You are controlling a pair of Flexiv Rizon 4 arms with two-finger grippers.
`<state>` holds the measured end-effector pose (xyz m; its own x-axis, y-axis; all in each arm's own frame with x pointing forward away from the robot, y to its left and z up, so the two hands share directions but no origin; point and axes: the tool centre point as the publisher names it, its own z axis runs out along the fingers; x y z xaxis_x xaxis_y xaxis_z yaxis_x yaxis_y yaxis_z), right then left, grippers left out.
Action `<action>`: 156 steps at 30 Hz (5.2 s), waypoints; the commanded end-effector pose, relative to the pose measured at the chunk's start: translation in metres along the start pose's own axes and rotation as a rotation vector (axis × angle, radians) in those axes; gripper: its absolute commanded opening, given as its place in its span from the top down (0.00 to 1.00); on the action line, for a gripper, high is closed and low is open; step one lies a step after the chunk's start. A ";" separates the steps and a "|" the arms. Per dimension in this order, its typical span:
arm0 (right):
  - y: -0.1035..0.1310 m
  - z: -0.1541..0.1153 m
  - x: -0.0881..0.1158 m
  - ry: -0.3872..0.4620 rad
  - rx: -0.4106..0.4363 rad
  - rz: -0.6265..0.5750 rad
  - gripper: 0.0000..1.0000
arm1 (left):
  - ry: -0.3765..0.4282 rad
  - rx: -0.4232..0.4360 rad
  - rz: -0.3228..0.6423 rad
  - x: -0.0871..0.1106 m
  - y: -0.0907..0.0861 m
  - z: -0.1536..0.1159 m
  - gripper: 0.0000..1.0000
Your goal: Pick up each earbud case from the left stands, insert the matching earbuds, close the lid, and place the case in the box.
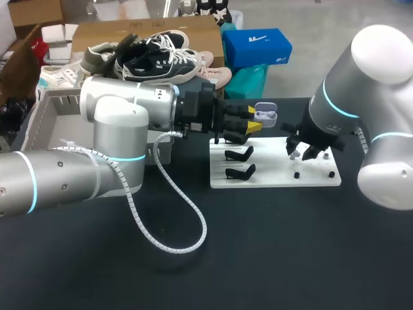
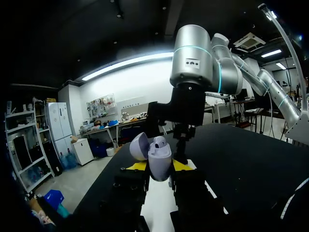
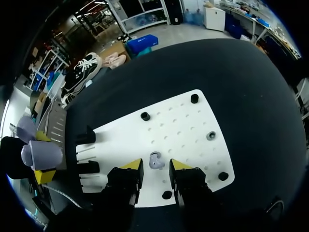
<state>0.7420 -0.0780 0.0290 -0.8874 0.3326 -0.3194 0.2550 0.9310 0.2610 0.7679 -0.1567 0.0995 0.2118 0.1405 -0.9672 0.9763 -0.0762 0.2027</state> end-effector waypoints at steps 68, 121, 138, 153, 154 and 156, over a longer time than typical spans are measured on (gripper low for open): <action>0.034 -0.141 0.039 0.014 -0.098 -0.563 1.00 | -0.002 0.000 0.002 0.001 0.000 0.000 1.00; 0.105 -0.115 -0.022 0.047 -0.104 -1.020 1.00 | -0.002 0.000 0.002 0.001 0.000 0.000 1.00; 0.106 -0.103 -0.021 0.066 -0.101 -1.016 1.00 | -0.002 0.000 0.002 0.001 0.000 0.000 1.00; 0.109 -0.098 -0.024 0.066 -0.093 -1.021 1.00 | -0.002 0.000 0.002 0.001 0.000 0.000 1.00; 0.109 -0.097 -0.024 0.066 -0.093 -1.021 1.00 | -0.002 0.000 0.002 0.001 0.000 0.000 1.00; 0.110 -0.097 -0.024 0.068 -0.092 -1.021 1.00 | -0.002 0.000 0.002 0.001 0.000 0.000 1.00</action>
<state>0.7525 0.0007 0.1536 -0.6841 -0.6226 -0.3800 -0.6608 0.7496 -0.0385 0.7679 -0.1566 0.0994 0.2118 0.1405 -0.9672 0.9763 -0.0762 0.2027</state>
